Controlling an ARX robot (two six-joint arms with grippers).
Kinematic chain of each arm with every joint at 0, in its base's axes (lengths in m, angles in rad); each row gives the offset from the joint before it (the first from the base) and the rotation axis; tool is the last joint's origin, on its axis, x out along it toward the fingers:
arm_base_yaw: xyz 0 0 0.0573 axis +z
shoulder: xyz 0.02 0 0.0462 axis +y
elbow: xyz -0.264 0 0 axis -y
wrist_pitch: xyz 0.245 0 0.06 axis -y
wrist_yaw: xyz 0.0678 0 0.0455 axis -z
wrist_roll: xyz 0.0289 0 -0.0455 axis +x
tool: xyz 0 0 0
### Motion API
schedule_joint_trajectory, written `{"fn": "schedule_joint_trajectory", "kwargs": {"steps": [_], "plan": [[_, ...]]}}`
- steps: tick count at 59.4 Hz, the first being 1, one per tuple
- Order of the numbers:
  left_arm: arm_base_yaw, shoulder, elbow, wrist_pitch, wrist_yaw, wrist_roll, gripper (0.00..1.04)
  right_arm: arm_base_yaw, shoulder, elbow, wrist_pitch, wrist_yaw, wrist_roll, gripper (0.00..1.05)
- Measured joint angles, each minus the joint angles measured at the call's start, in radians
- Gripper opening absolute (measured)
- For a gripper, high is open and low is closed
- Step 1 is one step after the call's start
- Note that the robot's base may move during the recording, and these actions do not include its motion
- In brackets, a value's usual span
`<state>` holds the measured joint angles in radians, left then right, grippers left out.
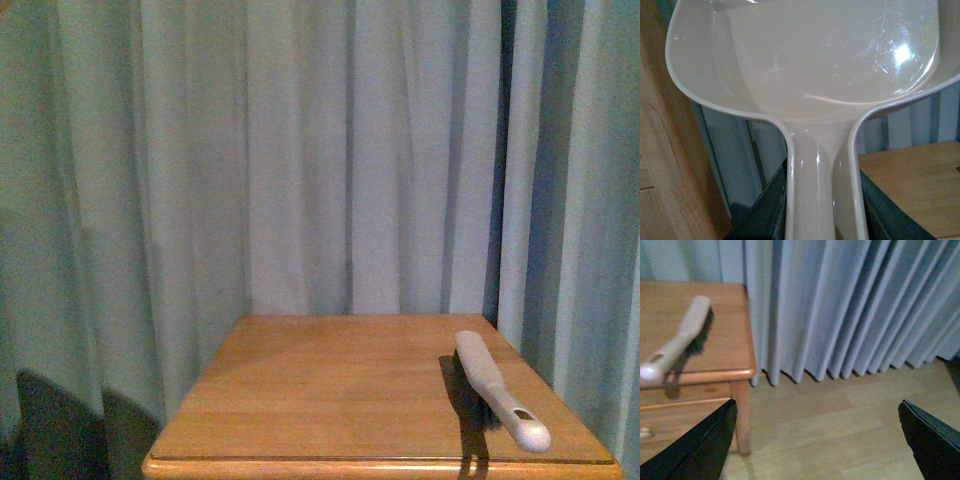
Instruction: Clean up trash
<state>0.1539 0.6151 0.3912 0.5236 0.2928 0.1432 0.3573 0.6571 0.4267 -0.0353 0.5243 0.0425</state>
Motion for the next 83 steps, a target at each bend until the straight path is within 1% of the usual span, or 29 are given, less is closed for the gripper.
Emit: {"fn": "schedule_joint_trajectory", "kwargs": {"steps": [3, 4, 5, 11, 14, 16, 30, 42, 52, 64, 83], "plan": [[0.000, 0.000, 0.000, 0.000, 0.000, 0.000, 0.27, -0.028, 0.091, 0.081, -0.022, -0.070, 0.036, 0.97], [0.000, 0.000, 0.000, 0.000, 0.001, 0.000, 0.27, -0.044, 0.157, 0.136, -0.028, -0.113, 0.051, 0.97], [0.000, 0.000, 0.000, 0.000, 0.002, 0.000, 0.27, -0.052, 0.196, 0.168, -0.032, -0.135, 0.063, 0.97], [0.000, 0.000, 0.000, 0.000, 0.001, 0.000, 0.27, -0.072, 0.377, 0.325, -0.059, -0.213, 0.103, 0.97], [0.000, 0.000, 0.000, 0.000, 0.001, 0.000, 0.27, -0.078, 0.477, 0.403, -0.088, -0.244, 0.132, 0.97], [0.000, 0.000, 0.000, 0.000, 0.001, 0.000, 0.27, -0.083, 0.563, 0.465, -0.128, -0.285, 0.165, 0.97], [0.000, 0.000, 0.000, 0.000, 0.001, 0.000, 0.27, -0.087, 0.909, 0.727, -0.262, -0.378, 0.331, 0.97], [0.000, 0.000, 0.000, 0.000, 0.001, 0.000, 0.27, -0.068, 1.098, 0.879, -0.324, -0.414, 0.422, 0.97], [0.000, 0.000, 0.000, 0.000, 0.001, 0.000, 0.27, -0.035, 1.207, 0.975, -0.358, -0.422, 0.481, 0.97], [0.000, 0.000, 0.000, 0.000, 0.001, 0.000, 0.27, -0.023, 1.291, 1.041, -0.392, -0.420, 0.517, 0.97], [0.000, 0.000, 0.000, 0.000, 0.001, 0.000, 0.27, -0.021, 1.354, 1.083, -0.407, -0.420, 0.541, 0.97]]}}
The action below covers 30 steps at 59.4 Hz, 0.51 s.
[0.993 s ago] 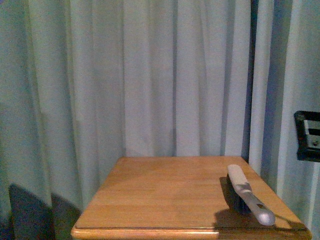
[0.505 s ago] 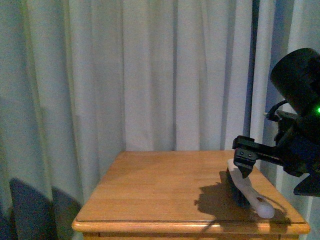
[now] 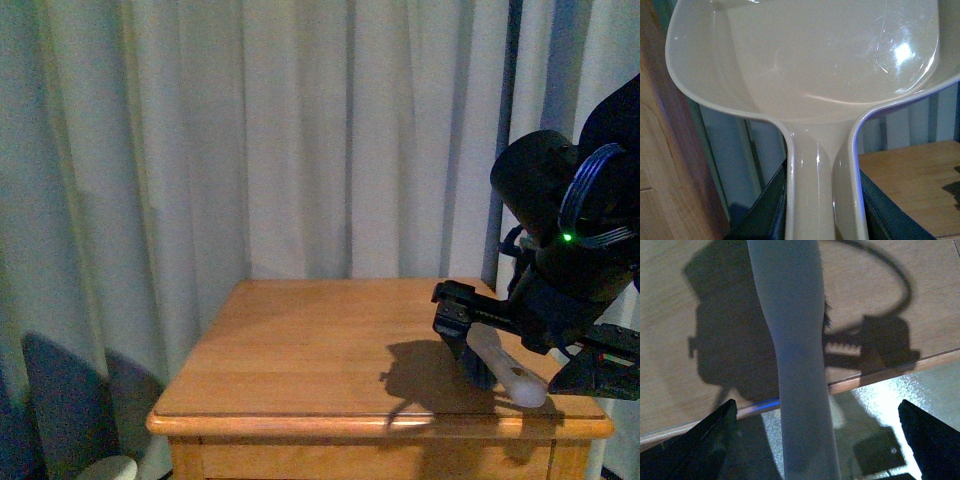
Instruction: Clean up trash
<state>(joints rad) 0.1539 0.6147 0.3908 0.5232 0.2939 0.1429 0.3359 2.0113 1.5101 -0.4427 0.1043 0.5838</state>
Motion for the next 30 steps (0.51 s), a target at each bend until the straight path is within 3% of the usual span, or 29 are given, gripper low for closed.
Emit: {"fn": "schedule_joint_trajectory", "kwargs": {"steps": [13, 30], "plan": [[0.000, 0.000, 0.000, 0.000, 0.000, 0.000, 0.27, 0.000, 0.021, 0.004, -0.004, 0.000, 0.004, 0.97], [0.000, 0.000, 0.000, 0.000, 0.000, 0.000, 0.27, 0.000, 0.026, 0.004, -0.004, 0.003, 0.007, 0.56]]}}
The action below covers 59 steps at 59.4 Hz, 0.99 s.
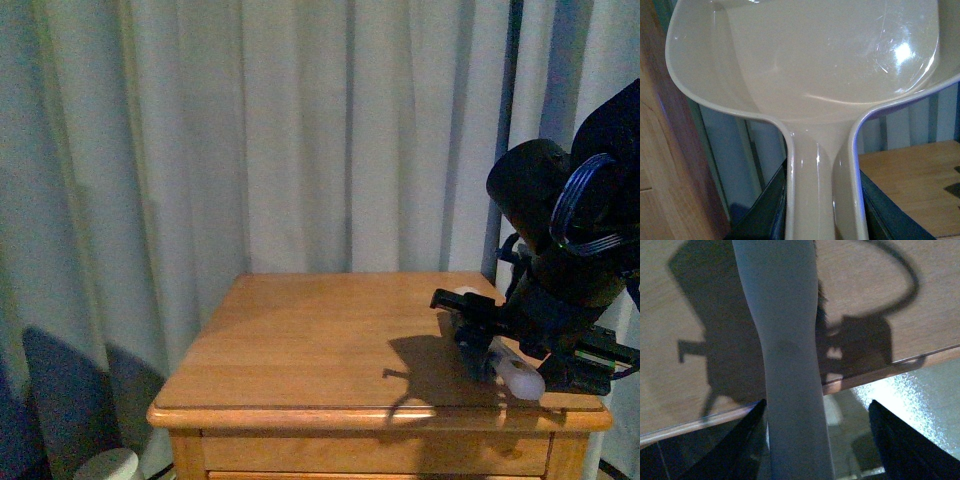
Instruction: Clean up trash
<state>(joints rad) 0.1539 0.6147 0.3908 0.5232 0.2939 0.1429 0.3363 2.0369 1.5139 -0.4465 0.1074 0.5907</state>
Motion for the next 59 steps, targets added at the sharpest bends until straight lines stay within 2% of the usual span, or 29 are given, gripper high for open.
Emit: {"fn": "schedule_joint_trajectory", "kwargs": {"steps": [15, 27, 37, 45, 59], "plan": [[0.000, 0.000, 0.000, 0.000, 0.000, 0.000, 0.27, 0.000, 0.000, 0.000, 0.008, 0.010, -0.005, 0.20], [0.000, 0.000, 0.000, 0.000, 0.000, 0.000, 0.27, -0.002, -0.016, -0.029, 0.060, 0.031, -0.037, 0.20], [0.000, 0.000, 0.000, 0.000, 0.000, 0.000, 0.27, 0.001, -0.148, -0.178, 0.278, 0.114, -0.144, 0.20], [0.000, 0.000, 0.000, 0.000, 0.000, 0.000, 0.27, 0.005, -0.350, -0.350, 0.474, 0.136, -0.233, 0.20], [0.000, 0.000, 0.000, 0.000, 0.000, 0.000, 0.27, 0.055, -0.686, -0.632, 0.636, 0.172, -0.361, 0.20]]}}
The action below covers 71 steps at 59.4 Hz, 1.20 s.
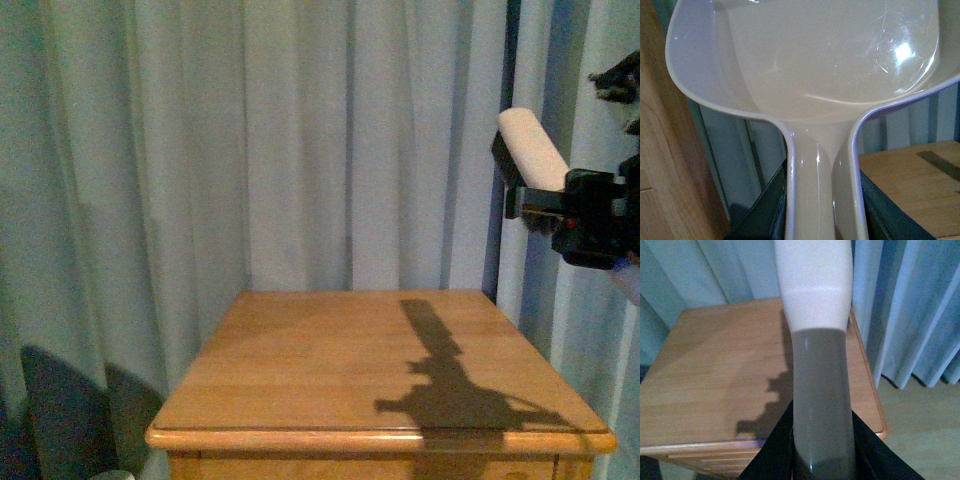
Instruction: Clean up trash
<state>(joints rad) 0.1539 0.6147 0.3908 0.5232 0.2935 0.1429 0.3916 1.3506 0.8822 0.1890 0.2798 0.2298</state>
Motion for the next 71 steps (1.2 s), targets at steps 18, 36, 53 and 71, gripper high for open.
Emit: {"fn": "schedule_joint_trajectory", "kwargs": {"steps": [18, 36, 53, 71], "plan": [[0.000, 0.000, 0.000, 0.000, 0.013, 0.000, 0.27, 0.192, -0.586, -0.252, -0.039, 0.281, -0.119, 0.20], [0.003, -0.002, -0.007, 0.000, -0.002, -0.002, 0.27, 0.201, -0.581, -0.261, -0.037, 0.271, -0.119, 0.20], [0.003, -0.005, -0.007, 0.000, 0.001, -0.002, 0.27, 0.201, -0.583, -0.261, -0.037, 0.274, -0.119, 0.20], [0.003, -0.005, -0.007, 0.000, 0.002, -0.002, 0.27, 0.201, -0.583, -0.261, -0.037, 0.274, -0.119, 0.20]]}}
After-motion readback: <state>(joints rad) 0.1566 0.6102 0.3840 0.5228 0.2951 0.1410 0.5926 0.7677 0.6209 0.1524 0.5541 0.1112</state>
